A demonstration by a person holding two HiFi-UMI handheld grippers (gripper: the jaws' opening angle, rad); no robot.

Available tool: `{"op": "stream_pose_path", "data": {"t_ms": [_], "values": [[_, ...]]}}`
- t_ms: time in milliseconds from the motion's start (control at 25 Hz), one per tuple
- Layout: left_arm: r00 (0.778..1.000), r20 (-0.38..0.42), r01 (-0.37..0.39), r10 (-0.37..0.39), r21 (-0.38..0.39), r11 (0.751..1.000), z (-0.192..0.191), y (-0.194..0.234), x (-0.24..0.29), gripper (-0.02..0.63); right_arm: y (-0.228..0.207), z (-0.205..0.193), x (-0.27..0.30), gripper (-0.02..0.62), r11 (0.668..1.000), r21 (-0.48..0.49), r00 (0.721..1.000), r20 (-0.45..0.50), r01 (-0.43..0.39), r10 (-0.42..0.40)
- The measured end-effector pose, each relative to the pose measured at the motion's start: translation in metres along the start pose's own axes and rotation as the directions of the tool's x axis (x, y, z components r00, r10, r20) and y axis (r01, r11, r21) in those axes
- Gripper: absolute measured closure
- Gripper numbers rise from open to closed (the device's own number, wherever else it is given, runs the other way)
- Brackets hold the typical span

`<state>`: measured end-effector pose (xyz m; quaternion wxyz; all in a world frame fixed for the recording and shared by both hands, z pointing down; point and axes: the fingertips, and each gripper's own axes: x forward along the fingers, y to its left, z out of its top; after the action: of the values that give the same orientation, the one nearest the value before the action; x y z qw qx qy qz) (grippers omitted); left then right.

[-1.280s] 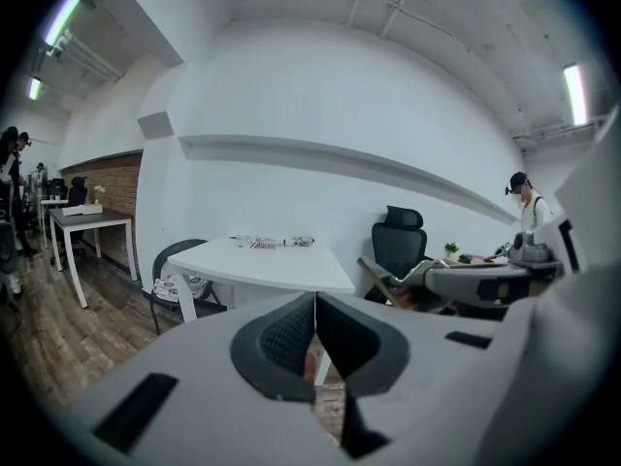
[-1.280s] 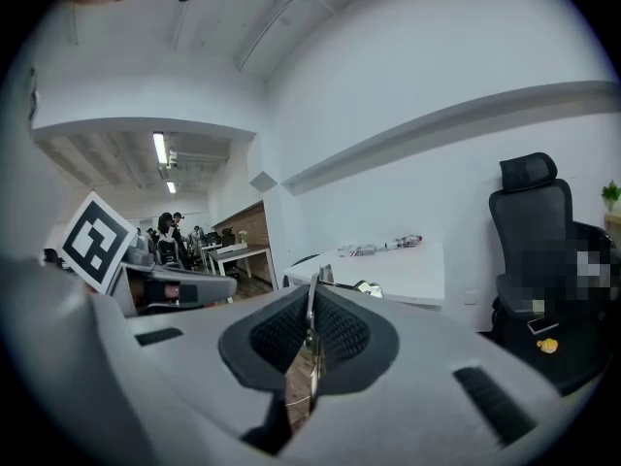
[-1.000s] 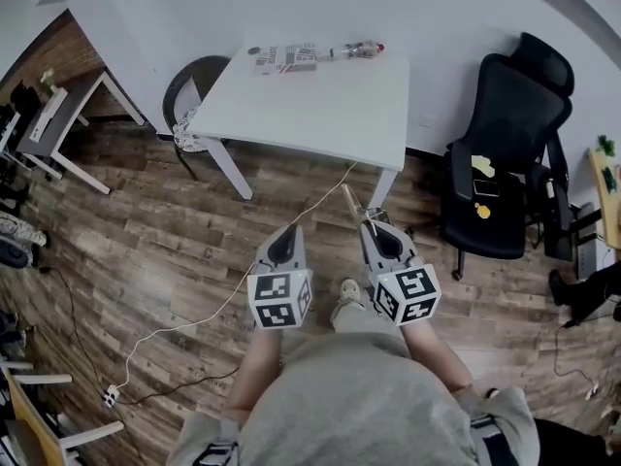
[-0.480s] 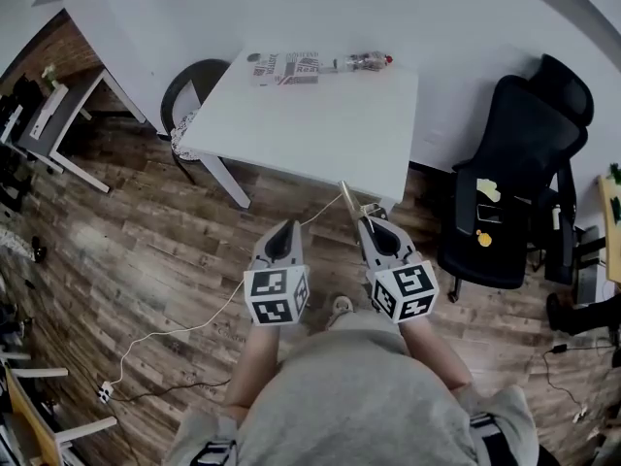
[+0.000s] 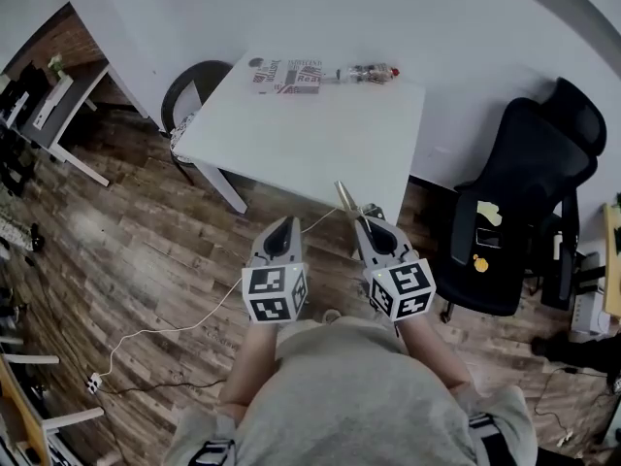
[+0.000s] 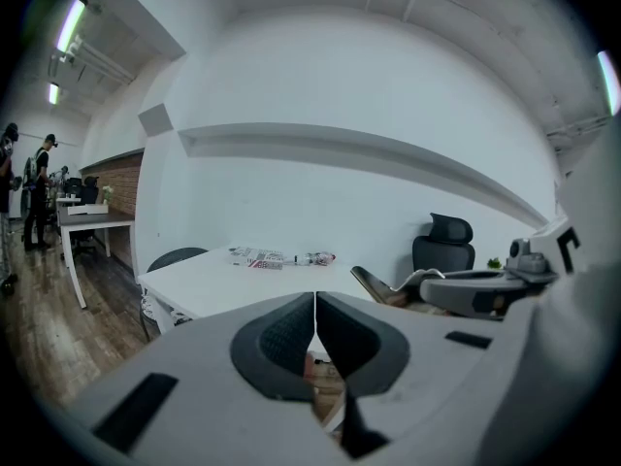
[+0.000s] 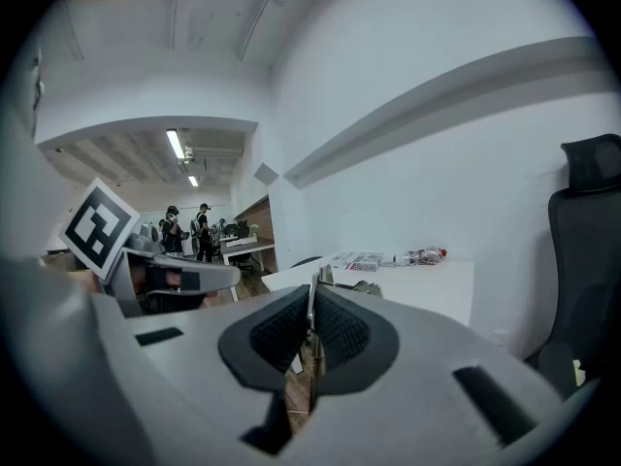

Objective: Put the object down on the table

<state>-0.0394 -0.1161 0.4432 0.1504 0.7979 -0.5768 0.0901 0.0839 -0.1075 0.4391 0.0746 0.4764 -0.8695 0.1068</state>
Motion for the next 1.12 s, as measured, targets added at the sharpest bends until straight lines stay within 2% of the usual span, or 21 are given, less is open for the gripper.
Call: {"op": "stream_pose_path", "data": {"t_ms": [560, 1120], "values": [[0.999, -0.041, -0.020, 0.020, -0.015, 1.000, 0.000, 0.015, 0.056, 0.597, -0.057, -0.008, 0.061, 0.583, 1.000, 0.004, 0.999, -0.039, 0.016, -0.016], [0.997, -0.081, 0.002, -0.003, -0.015, 1.000, 0.019, 0.060, 0.148, 0.597, -0.108, -0.018, 0.178, 0.581, 0.999, 0.007, 0.991, -0.129, 0.044, -0.042]]}}
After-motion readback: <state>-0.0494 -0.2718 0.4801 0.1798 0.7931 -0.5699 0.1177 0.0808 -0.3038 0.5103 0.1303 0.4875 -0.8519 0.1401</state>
